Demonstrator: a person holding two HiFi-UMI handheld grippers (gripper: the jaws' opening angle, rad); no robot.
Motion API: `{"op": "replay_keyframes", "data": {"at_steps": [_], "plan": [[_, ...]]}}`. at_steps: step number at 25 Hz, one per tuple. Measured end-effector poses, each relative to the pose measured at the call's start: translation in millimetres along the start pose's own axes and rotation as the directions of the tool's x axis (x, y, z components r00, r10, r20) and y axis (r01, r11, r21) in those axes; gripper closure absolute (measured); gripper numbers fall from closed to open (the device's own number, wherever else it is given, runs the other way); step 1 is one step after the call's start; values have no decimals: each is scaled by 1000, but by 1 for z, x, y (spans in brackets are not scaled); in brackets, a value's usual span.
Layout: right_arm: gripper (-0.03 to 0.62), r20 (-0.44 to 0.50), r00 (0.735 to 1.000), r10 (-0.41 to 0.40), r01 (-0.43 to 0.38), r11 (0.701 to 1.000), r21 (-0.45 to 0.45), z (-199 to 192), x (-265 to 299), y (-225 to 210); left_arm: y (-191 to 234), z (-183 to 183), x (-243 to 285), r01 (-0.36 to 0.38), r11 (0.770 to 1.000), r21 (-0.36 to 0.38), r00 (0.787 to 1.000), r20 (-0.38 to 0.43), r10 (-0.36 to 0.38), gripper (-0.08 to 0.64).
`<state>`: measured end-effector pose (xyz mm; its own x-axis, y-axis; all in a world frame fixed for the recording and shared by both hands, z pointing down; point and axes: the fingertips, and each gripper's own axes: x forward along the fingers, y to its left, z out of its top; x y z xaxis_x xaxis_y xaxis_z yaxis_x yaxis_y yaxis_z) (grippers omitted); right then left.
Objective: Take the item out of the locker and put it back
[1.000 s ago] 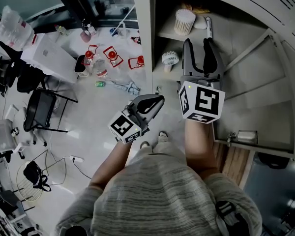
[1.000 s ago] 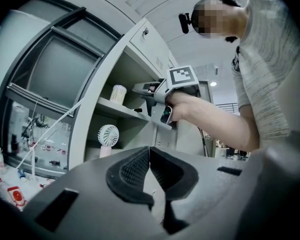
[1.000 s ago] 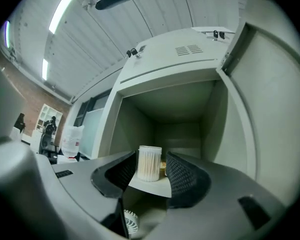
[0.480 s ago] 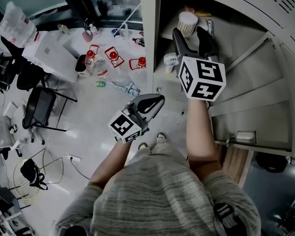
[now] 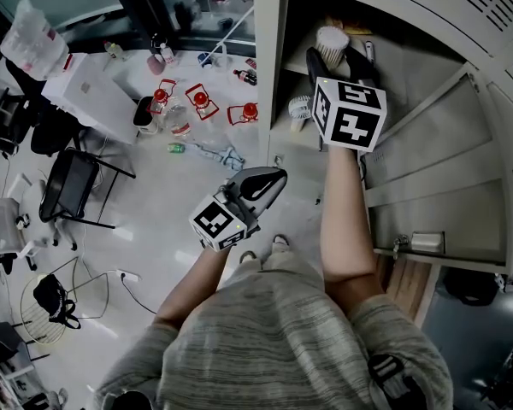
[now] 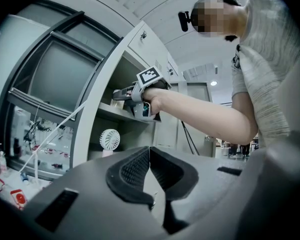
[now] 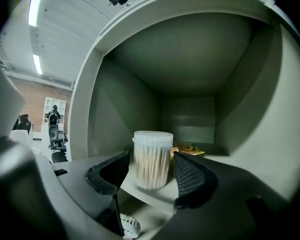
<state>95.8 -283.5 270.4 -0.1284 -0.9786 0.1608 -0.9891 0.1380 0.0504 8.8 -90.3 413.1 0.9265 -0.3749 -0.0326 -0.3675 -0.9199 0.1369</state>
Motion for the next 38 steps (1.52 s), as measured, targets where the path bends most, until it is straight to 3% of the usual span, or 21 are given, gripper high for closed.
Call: {"op": "replay_keyframes", "data": {"at_steps": [6,15,20,27,33,38], "plan": [[328,-35,999,-10,10,1000,4,-7,8,-1,-2,1,2,6,1000,3,1000,3,-6,551],[347,39,999,-5,3,999,41,0,-1,0,0,2,0,2,1000,7,1000,7,-2,551],[347,104,994,40,-43,999,27,17,-18,11,-3,3,3,4,1000,3,1000,9,-4,551],[347,235,963,128,-124,992,-31,53,-67,37,-4,2,1,1,1000,7,1000,2,-1,551],[347,338,928,154,-124,986,-107,81,-113,53,-7,-2,1,6,1000,3,1000,-5,-6,551],[347,375,911,175,-142,983,-113,90,-131,59,-10,-2,1,14,1000,7,1000,-7,-14,551]]}}
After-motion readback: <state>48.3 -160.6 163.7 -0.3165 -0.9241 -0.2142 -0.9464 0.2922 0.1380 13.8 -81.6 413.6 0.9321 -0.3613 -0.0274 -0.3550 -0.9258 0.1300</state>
